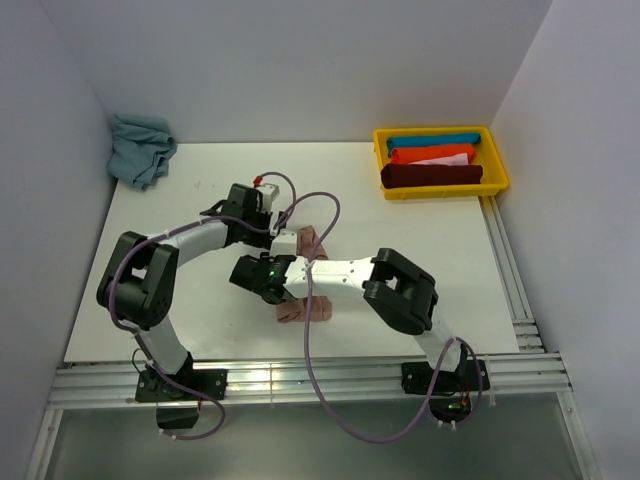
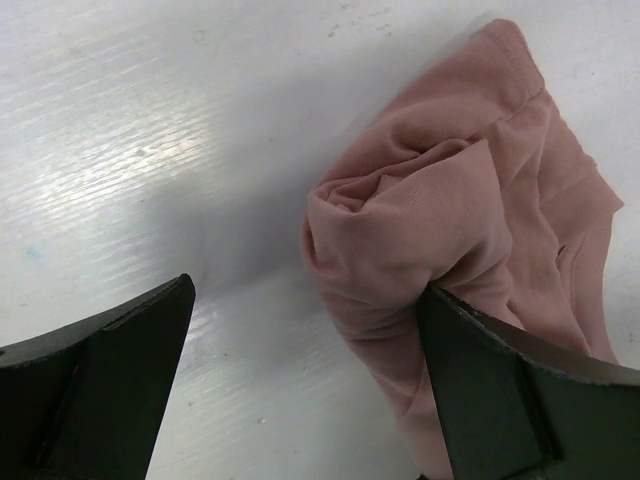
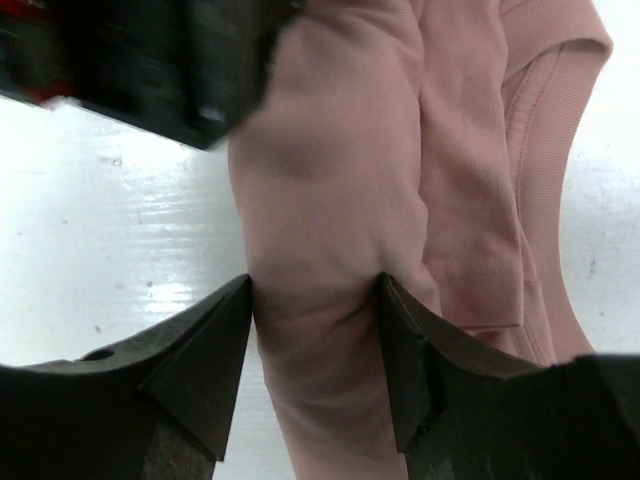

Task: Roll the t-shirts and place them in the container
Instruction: Roll the tshirt

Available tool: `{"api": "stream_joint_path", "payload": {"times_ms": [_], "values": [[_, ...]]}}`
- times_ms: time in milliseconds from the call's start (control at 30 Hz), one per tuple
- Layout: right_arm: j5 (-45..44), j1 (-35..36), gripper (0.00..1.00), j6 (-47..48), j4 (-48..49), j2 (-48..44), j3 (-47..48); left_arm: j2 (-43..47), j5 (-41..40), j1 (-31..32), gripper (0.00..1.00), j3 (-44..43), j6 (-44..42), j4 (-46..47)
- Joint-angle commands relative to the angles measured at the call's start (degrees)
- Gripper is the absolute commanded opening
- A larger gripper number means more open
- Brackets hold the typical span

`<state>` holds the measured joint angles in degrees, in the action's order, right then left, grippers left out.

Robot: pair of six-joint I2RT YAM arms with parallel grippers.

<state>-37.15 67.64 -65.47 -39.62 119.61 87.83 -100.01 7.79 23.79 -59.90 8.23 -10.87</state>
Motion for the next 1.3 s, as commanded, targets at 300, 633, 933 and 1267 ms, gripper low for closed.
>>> {"api": "stream_joint_path", "payload": {"times_ms": [300, 633, 933, 1267], "values": [[10.86, -0.84, 0.36, 2.28, 7.59, 1.16, -9.32, 7.89, 7.58, -9.19, 0.99, -0.40, 1.88, 1.11], [25.53, -6.37, 0.26, 2.19, 45.73, -16.24, -33.85, 9.48, 11.37, -10.26, 0.99, 2.50, 1.79, 2.61], [36.08, -11.38, 0.26, -5.27, 70.53, -18.63, -47.57, 8.16, 12.25, -9.99, 0.99, 4.26, 1.35, 3.40], [41.98, -14.73, 0.25, -13.97, 89.26, -11.77, -53.46, 5.97, 8.65, -5.25, 0.99, 4.53, -0.14, 3.49]]}}
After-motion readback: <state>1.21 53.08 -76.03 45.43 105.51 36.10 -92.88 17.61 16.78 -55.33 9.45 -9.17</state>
